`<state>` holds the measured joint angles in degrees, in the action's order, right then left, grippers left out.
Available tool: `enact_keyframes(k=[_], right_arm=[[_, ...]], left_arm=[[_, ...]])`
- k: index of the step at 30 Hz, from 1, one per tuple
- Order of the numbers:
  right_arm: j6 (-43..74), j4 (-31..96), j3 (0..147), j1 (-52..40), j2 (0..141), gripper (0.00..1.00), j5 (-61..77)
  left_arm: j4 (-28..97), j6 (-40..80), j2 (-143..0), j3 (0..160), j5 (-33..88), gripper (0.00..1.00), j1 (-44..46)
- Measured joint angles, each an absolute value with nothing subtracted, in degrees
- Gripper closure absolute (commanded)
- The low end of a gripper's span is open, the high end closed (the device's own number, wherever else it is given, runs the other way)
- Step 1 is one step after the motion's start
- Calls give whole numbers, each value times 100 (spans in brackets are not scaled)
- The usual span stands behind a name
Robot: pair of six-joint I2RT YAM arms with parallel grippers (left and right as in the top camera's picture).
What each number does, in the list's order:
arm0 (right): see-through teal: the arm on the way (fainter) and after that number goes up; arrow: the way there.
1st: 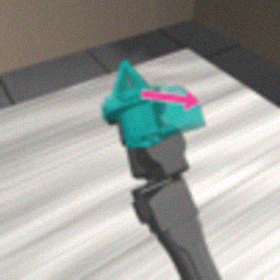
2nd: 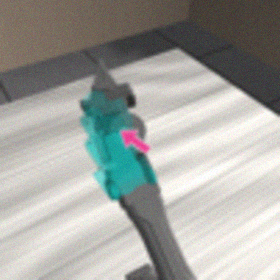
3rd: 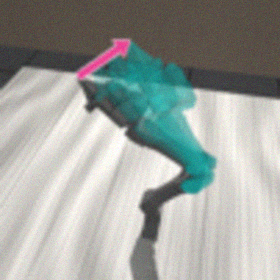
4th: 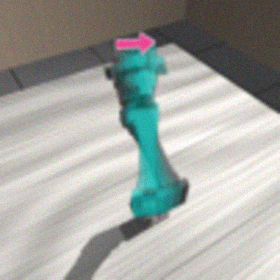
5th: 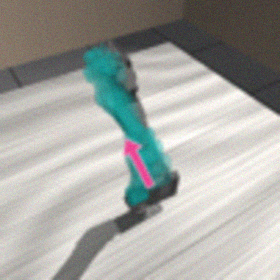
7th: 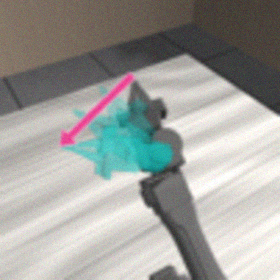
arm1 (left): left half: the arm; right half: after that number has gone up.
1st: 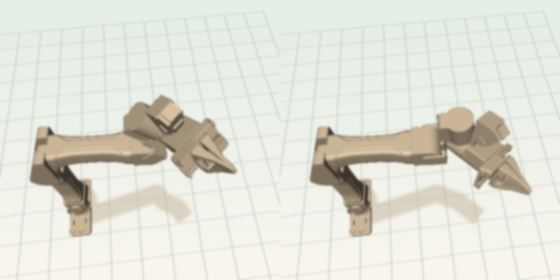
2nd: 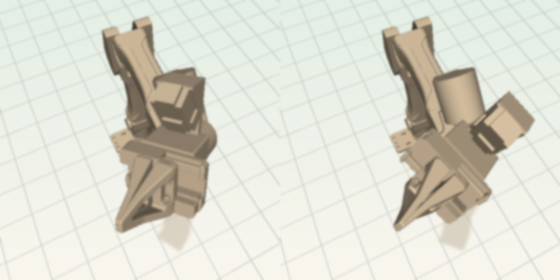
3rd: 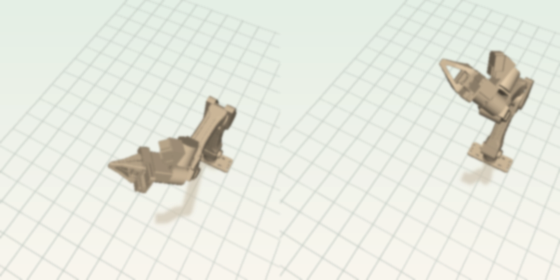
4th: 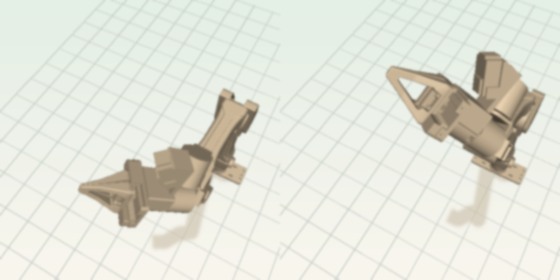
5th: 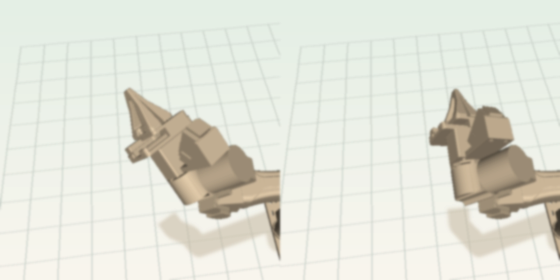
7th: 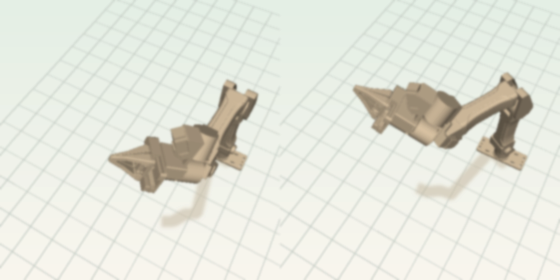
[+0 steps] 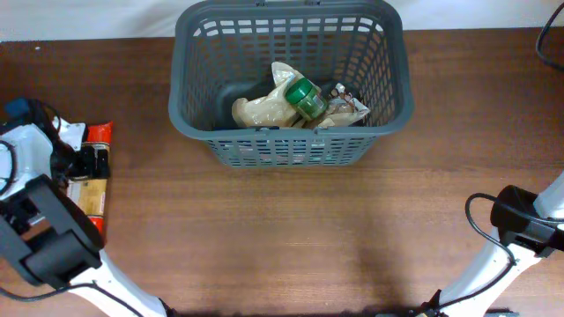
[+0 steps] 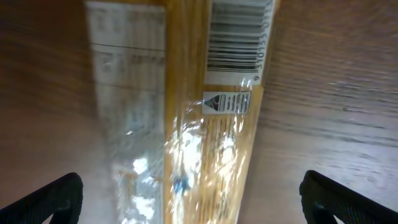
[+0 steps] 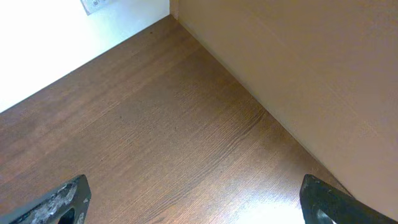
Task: Pack container
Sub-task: 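Lower the left gripper onto the spaghetti pack and grasp it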
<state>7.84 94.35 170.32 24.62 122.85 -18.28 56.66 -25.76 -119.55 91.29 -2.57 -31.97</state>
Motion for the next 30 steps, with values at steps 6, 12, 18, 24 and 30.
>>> enact_keyframes(k=[6, 12, 18, 24, 30], right_arm=[[779, 9435, 17034, 2462, 12285, 1, -1831], [777, 9435, 17032, 2462, 12285, 1, -1831], [779, 9435, 17032, 2462, 12285, 1, -1831], [779, 9435, 17034, 2462, 12285, 1, -1831], [779, 9435, 17032, 2462, 12285, 1, -1831]], left_arm=[[5603, -2578, -12387, 9126, -301, 0, -3197], [5570, -2593, -12499, 9139, -270, 0, -3218], [5546, -2596, -12551, 9201, -193, 98, -3249], [5623, -2600, -12449, 9314, -252, 98, -3253], [5581, -2600, -12451, 9330, -231, 98, -3256]])
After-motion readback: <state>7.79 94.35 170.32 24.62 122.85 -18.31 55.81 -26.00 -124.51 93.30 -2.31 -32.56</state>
